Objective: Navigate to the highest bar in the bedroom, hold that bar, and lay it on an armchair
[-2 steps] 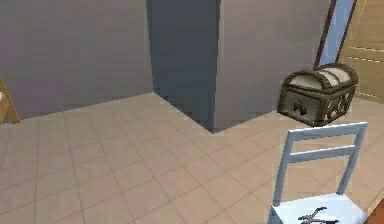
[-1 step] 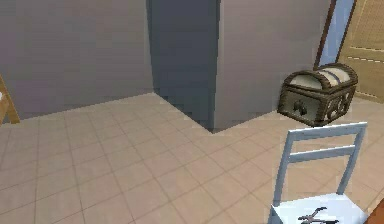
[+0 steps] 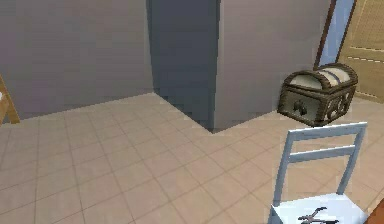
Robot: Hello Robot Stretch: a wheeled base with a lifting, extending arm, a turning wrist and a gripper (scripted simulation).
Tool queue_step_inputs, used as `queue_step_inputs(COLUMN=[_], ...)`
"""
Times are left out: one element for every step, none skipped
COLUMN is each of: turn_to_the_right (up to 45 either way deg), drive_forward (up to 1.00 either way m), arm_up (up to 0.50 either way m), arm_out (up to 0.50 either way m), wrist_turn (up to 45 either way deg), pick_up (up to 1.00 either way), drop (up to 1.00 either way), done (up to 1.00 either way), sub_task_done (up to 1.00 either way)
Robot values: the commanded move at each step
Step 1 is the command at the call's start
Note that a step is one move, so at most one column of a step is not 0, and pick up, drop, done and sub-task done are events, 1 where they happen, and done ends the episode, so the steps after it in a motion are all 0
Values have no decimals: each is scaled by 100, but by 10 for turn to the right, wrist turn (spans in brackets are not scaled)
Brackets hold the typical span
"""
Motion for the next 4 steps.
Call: queue_step_inputs(turn_to_the_right=[0, 0, 0, 0], drive_forward=[0, 0, 0, 0], arm_up=[-30, 0, 10, 24], arm_out=[0, 0, 0, 0], wrist_turn=[0, 0, 0, 0], pick_up=[0, 100, 0, 0], drop=[0, 0, 0, 0], done=[0, 0, 0, 0], sub_task_done=[0, 0, 0, 0])
